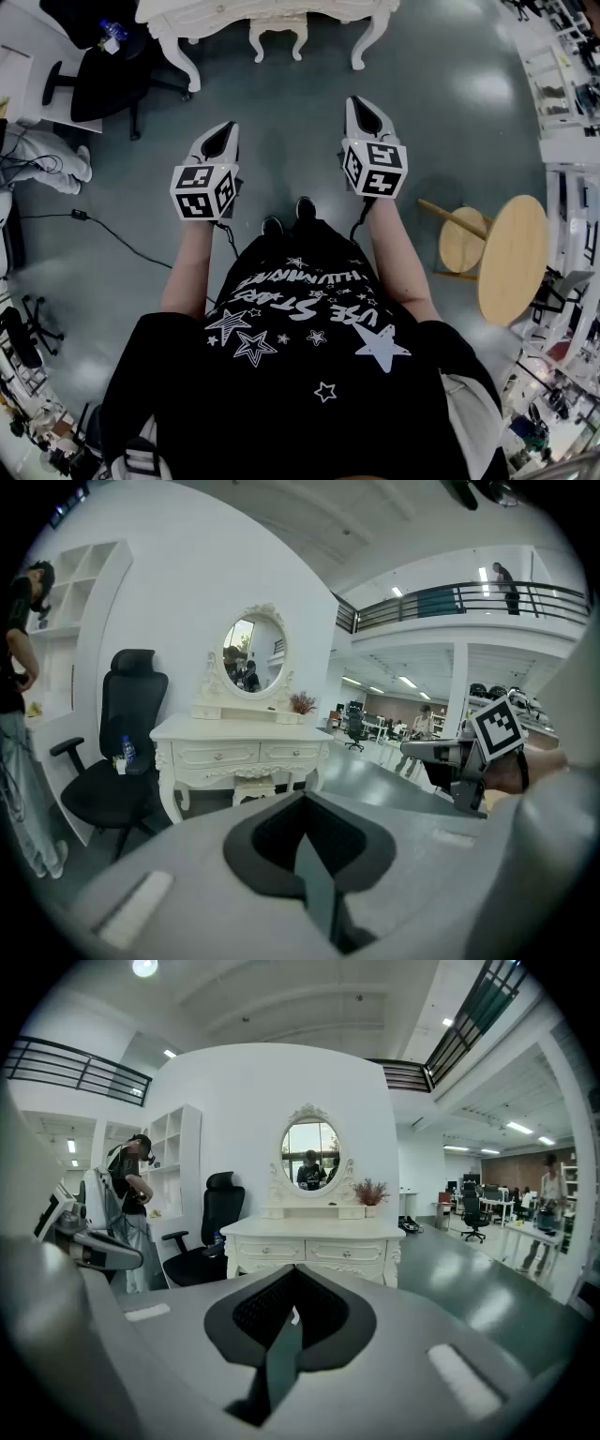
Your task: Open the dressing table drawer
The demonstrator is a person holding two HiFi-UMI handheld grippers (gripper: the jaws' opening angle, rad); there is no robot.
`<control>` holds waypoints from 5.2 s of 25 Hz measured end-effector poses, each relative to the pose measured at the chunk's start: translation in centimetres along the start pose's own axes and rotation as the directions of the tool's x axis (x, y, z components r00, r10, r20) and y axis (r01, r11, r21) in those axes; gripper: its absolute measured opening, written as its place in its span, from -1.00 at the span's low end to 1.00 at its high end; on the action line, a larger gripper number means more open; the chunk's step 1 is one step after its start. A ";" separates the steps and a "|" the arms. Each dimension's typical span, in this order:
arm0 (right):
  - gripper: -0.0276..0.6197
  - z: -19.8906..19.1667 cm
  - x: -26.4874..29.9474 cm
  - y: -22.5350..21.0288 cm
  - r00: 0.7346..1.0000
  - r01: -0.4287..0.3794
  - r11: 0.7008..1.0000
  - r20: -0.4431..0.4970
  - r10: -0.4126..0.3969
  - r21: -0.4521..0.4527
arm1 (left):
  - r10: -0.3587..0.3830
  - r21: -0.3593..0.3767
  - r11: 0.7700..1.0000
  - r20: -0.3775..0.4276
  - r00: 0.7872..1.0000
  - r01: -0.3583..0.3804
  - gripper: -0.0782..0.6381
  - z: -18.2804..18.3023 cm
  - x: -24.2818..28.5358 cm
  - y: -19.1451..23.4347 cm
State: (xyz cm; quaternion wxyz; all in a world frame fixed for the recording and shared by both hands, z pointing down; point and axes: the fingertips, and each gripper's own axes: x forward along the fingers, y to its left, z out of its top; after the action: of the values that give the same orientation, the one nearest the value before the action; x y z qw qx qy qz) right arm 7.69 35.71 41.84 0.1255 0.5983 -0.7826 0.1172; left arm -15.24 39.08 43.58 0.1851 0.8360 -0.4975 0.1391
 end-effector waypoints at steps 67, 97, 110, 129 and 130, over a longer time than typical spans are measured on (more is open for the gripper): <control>0.04 11.5 41.2 -17.2 0.989 -0.143 0.982 -0.030 0.147 0.122 | 0.170 -0.043 0.985 0.041 0.985 -0.168 -0.78 18.9 33.3 14.2; 0.00 15.5 66.0 -26.8 0.980 0.116 0.984 -0.176 -0.091 0.137 | -0.081 0.044 0.996 -0.036 0.996 0.083 -0.78 30.3 60.1 25.6; -0.24 12.9 71.4 -30.8 0.932 0.215 0.973 -0.318 -0.176 0.090 | -0.155 0.027 0.987 -0.101 0.983 0.159 -0.78 30.2 65.6 26.3; -0.39 11.6 74.9 -31.6 0.929 0.175 0.984 -0.327 -0.173 -0.025 | -0.053 0.034 0.998 -0.117 0.992 0.057 -0.78 30.0 63.9 25.8; -0.45 11.6 75.1 -31.4 0.931 0.166 0.986 -0.325 -0.167 -0.033 | -0.048 0.034 0.998 -0.116 0.992 0.053 -0.78 30.0 63.8 25.9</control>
State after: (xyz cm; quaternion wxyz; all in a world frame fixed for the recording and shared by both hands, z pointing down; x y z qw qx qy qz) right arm 18.43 -44.31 57.21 0.2644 0.6344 -0.6978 0.2019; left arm -6.89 -35.43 47.83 0.2015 0.8422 -0.4620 0.1915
